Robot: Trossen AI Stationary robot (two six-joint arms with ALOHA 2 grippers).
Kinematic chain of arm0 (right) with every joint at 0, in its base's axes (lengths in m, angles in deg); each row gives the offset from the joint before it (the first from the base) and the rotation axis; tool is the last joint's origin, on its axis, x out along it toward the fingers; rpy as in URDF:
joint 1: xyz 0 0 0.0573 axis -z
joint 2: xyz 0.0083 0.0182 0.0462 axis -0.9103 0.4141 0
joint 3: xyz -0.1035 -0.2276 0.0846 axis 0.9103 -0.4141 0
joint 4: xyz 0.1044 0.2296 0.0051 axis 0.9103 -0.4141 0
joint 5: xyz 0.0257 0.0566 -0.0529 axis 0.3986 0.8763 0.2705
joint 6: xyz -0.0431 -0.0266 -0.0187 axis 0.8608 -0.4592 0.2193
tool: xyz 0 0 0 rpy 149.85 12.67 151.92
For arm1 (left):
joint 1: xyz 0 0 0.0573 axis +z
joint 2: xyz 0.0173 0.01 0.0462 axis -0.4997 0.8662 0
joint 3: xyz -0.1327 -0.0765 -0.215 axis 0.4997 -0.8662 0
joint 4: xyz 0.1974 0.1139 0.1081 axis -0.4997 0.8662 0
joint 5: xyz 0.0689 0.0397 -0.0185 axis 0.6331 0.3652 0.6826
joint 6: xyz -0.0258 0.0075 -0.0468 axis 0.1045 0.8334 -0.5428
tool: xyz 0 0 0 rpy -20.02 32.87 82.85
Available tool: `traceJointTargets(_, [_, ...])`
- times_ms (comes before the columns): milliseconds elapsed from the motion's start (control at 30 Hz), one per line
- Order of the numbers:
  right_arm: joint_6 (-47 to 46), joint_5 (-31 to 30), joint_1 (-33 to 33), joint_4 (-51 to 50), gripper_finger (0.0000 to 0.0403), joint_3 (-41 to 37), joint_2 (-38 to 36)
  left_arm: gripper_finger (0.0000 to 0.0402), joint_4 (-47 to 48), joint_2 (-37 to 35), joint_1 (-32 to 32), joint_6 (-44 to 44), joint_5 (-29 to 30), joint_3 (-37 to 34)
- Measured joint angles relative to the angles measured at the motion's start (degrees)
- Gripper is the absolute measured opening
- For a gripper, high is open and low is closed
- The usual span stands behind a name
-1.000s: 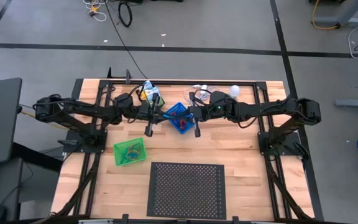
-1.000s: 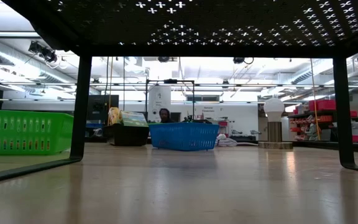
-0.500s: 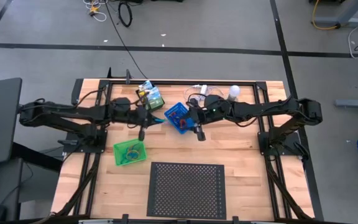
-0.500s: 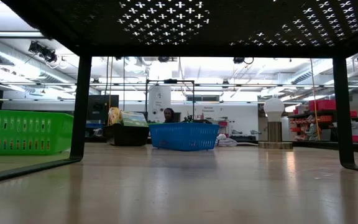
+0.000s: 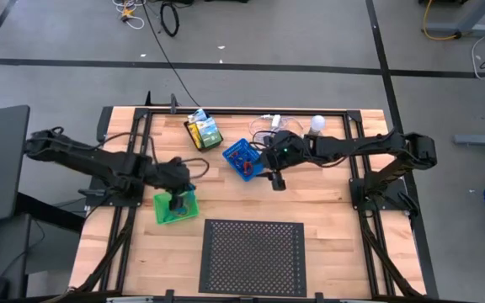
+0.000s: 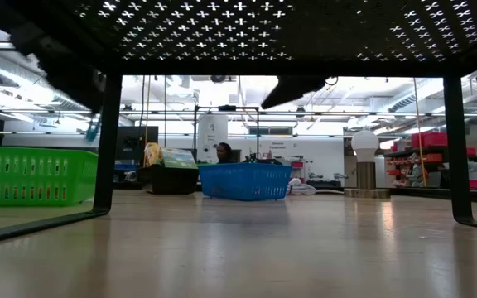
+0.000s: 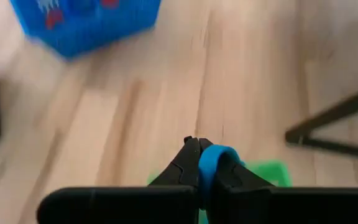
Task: Pick & Place Office Desk Supplies
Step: Put the blue rubber band into the green bin
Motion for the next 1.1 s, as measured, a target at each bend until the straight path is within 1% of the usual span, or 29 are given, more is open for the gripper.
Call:
traceJointTargets(67, [0.0, -0.4, 0.1, -1.3, 0.0206, 0.0, 0.0, 0.0001, 2.8, 0.8, -2.0, -3.4, 1.2, 0.0])
traceJointTargets(167, [-0.5, -0.4, 0.0, -2.7, 0.0206, 0.0, 0.0, 0.0001, 6.1, 2.6, -4.7, -8.1, 1.6, -0.1])
traceJointTargets(300, [-0.7, -0.3, -0.1, -4.2, 0.0206, 0.0, 0.0, 0.0001, 6.6, 5.4, -7.4, -13.5, 1.5, -1.7])
traceJointTargets(400, [-1.1, -0.3, -0.1, -4.7, 0.0206, 0.0, 0.0, 0.0002, 7.9, 8.1, -8.3, -18.6, 3.3, -2.8])
traceJointTargets(500, [-1.1, -0.2, -0.1, -4.7, 0.0206, 0.0, 0.0, 0.0018, 7.6, 10.0, -9.0, -21.2, 4.1, -3.5])
traceJointTargets(600, [-1.2, -0.2, -0.2, -4.9, 0.0206, 0.0, 0.0, 0.0046, 6.5, 10.7, -10.2, -22.5, 4.6, -3.5])
traceJointTargets(733, [-2.0, -0.2, -0.2, -5.1, 0.0206, 0.0, 0.0, 0.0095, 5.4, 10.7, -12.2, -23.9, 5.6, -3.5])
traceJointTargets(1000, [-2.3, -0.2, -0.5, -5.7, 0.0206, 0.0, 0.0, 0.0222, 6.9, 10.2, -16.6, -28.5, 6.1, -3.5])
traceJointTargets(1100, [-2.3, -0.2, -0.5, -6.0, 0.0206, 0.0, 0.0, 0.0264, 8.3, 10.2, -18.1, -30.7, 6.1, -3.5])
